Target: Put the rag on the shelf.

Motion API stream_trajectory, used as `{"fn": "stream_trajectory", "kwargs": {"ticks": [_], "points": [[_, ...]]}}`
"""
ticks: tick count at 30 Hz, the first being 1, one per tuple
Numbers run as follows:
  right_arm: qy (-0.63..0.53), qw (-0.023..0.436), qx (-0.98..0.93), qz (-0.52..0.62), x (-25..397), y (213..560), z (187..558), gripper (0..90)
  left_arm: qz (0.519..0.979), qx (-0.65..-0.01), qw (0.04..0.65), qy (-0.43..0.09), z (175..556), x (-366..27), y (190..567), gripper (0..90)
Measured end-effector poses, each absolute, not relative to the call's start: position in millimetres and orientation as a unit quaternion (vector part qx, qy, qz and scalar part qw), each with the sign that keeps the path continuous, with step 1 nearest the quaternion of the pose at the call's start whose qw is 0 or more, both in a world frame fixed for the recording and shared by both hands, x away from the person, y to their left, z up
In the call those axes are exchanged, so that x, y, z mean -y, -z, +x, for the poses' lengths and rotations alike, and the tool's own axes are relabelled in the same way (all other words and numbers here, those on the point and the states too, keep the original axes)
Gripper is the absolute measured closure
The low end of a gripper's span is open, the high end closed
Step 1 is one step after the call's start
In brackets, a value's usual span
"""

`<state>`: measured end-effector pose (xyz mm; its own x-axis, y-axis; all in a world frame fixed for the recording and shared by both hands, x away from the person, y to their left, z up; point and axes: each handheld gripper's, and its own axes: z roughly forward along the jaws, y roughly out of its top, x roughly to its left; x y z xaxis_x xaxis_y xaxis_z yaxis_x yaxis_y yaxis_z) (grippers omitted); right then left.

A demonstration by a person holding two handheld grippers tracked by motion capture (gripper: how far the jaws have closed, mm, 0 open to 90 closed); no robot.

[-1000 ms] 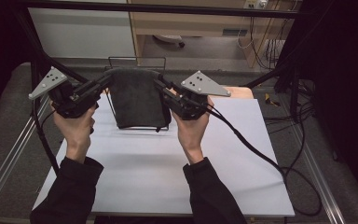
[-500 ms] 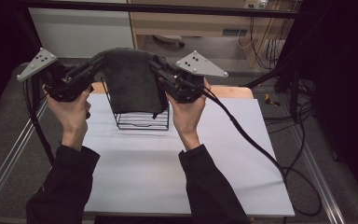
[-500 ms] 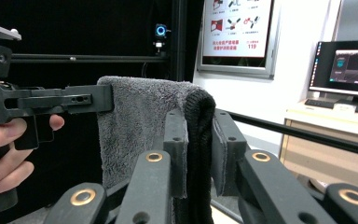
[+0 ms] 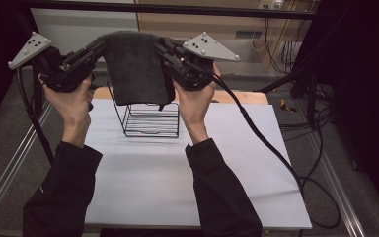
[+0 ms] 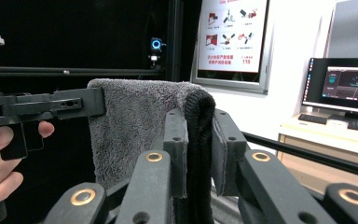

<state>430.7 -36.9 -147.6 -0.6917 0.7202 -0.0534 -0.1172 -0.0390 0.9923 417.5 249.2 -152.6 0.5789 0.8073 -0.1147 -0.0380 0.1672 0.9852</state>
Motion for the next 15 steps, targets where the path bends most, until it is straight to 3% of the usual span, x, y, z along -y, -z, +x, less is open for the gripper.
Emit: {"fn": "stream_trajectory", "kwargs": {"ticks": [15], "points": [[-0.684,0.318,-0.612,0.24,21.1,121.2,445.5,78.7,0.548,-0.341,0.693,-0.321,428.5,-260.9,128.3,81.1]]}}
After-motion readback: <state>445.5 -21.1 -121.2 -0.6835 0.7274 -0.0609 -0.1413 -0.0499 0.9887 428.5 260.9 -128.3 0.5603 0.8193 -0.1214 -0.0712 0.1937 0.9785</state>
